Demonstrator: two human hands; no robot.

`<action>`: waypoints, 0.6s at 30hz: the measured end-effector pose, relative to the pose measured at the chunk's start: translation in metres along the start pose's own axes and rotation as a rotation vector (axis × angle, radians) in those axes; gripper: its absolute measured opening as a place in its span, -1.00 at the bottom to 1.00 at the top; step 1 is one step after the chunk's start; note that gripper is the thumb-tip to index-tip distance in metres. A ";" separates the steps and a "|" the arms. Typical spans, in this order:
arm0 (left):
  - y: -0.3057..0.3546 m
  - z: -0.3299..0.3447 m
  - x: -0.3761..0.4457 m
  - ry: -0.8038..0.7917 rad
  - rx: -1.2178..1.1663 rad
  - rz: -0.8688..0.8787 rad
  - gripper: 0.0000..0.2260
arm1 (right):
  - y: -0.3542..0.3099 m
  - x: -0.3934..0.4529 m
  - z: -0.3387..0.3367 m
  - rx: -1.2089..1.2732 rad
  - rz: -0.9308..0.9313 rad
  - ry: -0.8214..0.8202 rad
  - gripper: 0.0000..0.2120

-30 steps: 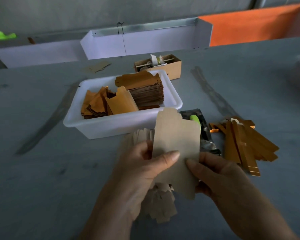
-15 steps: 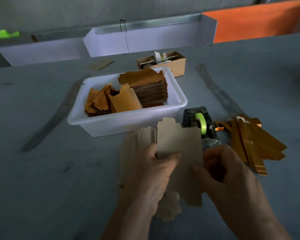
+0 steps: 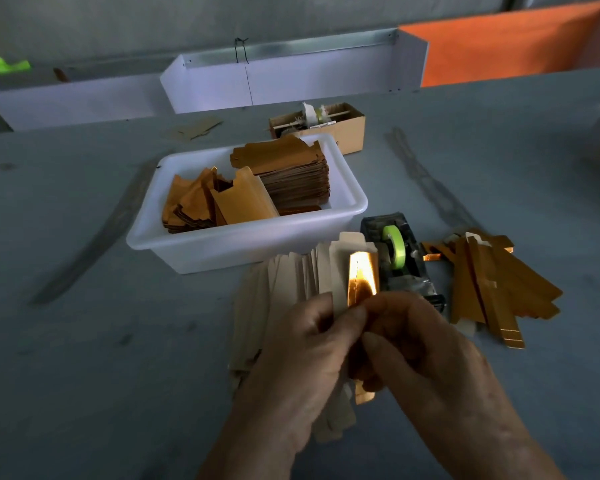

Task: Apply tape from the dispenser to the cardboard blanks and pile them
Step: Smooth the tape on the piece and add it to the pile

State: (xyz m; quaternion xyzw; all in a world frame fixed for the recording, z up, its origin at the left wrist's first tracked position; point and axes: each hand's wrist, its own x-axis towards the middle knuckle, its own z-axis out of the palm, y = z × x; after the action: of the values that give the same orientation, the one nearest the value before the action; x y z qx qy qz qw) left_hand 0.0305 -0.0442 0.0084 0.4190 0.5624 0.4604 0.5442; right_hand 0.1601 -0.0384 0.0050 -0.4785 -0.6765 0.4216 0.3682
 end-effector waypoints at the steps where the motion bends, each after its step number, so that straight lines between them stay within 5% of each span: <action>1: -0.001 -0.001 0.000 0.008 0.028 0.001 -0.83 | 0.000 0.001 -0.001 0.024 0.043 0.015 -0.80; 5: 0.001 -0.005 -0.004 -0.097 0.116 -0.051 -0.87 | 0.008 0.001 -0.010 0.037 0.125 0.232 -0.66; 8: 0.005 -0.002 -0.006 -0.134 0.101 -0.066 -0.88 | 0.006 0.004 -0.010 0.291 0.239 0.110 -0.65; 18: -0.004 0.018 -0.008 0.385 0.439 0.247 -0.92 | 0.010 0.012 -0.006 0.439 0.303 0.203 -0.93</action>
State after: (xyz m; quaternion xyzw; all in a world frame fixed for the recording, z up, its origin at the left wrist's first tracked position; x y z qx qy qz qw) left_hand 0.0495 -0.0516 0.0069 0.4968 0.6858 0.4615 0.2643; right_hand 0.1651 -0.0237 -0.0007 -0.5226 -0.4495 0.5583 0.4616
